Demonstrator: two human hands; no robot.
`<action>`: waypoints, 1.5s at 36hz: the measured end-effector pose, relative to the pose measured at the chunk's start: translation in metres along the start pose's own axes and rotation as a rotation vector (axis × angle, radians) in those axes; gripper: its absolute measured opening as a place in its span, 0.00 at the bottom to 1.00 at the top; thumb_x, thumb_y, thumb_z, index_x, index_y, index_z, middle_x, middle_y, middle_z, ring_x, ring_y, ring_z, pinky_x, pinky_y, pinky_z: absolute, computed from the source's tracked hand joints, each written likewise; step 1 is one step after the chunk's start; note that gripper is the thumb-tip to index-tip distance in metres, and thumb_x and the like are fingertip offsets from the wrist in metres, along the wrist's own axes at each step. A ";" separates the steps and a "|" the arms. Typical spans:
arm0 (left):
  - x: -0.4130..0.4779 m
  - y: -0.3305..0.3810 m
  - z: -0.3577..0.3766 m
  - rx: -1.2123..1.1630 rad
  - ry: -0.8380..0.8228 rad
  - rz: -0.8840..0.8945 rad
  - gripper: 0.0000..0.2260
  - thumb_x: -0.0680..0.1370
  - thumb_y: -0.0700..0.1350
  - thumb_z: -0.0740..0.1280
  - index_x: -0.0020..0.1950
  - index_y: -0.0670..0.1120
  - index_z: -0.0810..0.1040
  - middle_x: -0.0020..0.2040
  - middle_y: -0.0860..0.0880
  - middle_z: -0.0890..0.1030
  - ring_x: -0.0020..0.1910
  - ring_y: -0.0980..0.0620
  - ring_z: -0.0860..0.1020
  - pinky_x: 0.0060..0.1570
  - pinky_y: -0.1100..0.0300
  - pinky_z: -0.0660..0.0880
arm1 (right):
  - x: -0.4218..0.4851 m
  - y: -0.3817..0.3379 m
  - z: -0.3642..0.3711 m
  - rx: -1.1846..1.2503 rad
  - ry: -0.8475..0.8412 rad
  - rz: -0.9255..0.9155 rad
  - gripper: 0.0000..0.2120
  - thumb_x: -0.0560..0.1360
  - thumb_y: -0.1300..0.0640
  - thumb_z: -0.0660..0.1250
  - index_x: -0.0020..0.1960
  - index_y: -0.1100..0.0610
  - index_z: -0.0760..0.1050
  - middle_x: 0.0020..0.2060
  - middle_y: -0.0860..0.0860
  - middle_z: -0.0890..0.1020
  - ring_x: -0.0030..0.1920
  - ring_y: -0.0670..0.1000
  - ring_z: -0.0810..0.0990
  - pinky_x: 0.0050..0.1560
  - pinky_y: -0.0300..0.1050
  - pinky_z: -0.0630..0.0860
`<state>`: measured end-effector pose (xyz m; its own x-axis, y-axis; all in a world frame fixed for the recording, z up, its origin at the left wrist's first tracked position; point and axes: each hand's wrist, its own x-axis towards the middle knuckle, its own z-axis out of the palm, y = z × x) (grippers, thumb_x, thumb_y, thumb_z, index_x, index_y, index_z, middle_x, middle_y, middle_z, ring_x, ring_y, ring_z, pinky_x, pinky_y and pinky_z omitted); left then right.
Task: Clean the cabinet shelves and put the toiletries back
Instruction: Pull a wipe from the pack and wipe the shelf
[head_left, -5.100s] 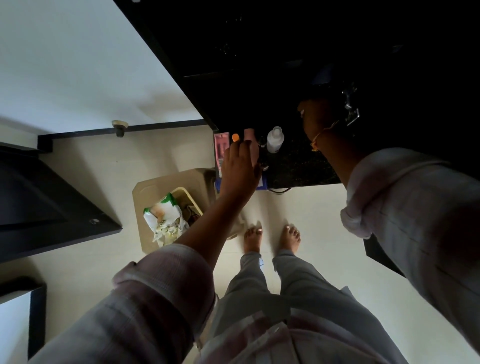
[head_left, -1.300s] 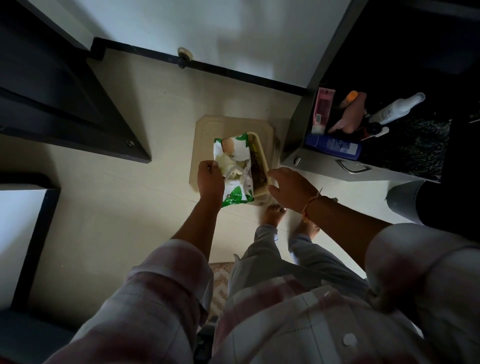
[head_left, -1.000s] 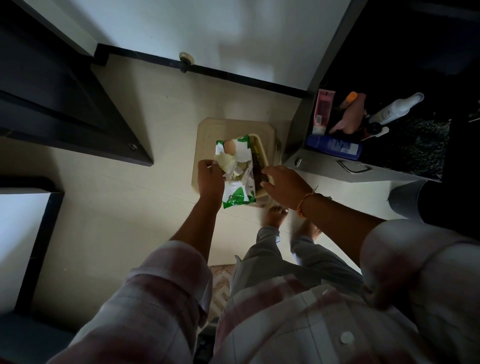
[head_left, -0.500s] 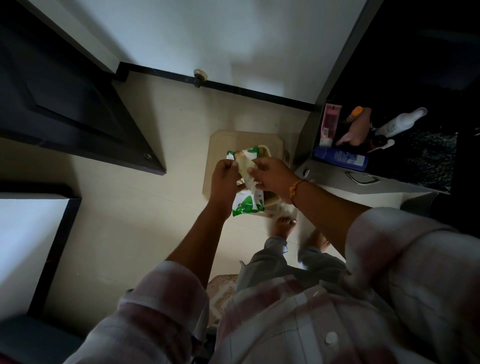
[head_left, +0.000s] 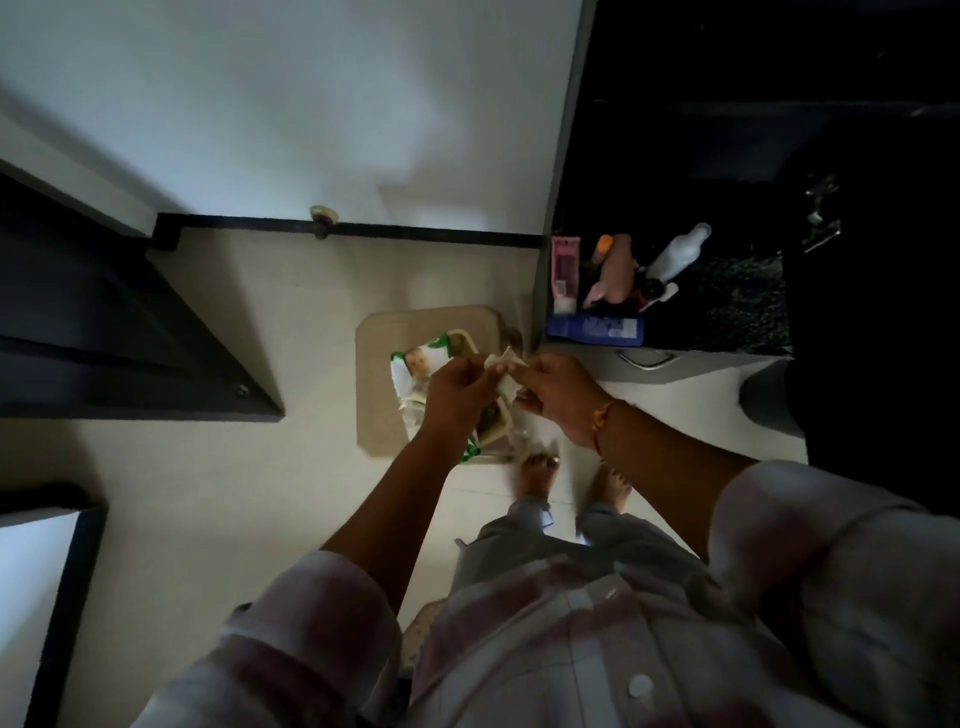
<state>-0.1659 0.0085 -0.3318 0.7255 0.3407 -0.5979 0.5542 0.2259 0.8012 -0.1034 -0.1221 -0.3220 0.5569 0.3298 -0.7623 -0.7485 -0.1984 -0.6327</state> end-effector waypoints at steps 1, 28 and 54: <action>0.003 -0.002 0.009 -0.001 0.001 -0.023 0.05 0.75 0.44 0.72 0.47 0.43 0.82 0.45 0.37 0.83 0.43 0.43 0.81 0.52 0.43 0.78 | -0.002 0.003 -0.009 0.023 0.039 -0.003 0.06 0.77 0.57 0.68 0.43 0.56 0.75 0.43 0.56 0.81 0.42 0.51 0.80 0.53 0.50 0.80; 0.019 -0.030 0.242 0.441 -0.245 0.173 0.11 0.74 0.37 0.71 0.46 0.54 0.77 0.49 0.50 0.83 0.49 0.52 0.81 0.53 0.54 0.79 | -0.046 0.051 -0.192 -0.372 0.788 -0.304 0.15 0.75 0.67 0.63 0.57 0.57 0.81 0.56 0.51 0.83 0.57 0.50 0.80 0.62 0.37 0.72; 0.067 -0.053 0.280 1.426 -0.386 0.677 0.31 0.79 0.38 0.62 0.79 0.41 0.51 0.79 0.43 0.53 0.78 0.46 0.52 0.76 0.52 0.53 | 0.054 0.062 -0.257 -1.089 0.910 -0.214 0.26 0.80 0.62 0.47 0.76 0.69 0.48 0.77 0.64 0.49 0.77 0.61 0.48 0.76 0.54 0.53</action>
<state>-0.0325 -0.2362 -0.4218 0.9125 -0.2653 -0.3113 -0.1430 -0.9200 0.3649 -0.0275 -0.3534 -0.4373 0.9655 -0.1687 -0.1984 -0.2107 -0.9538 -0.2144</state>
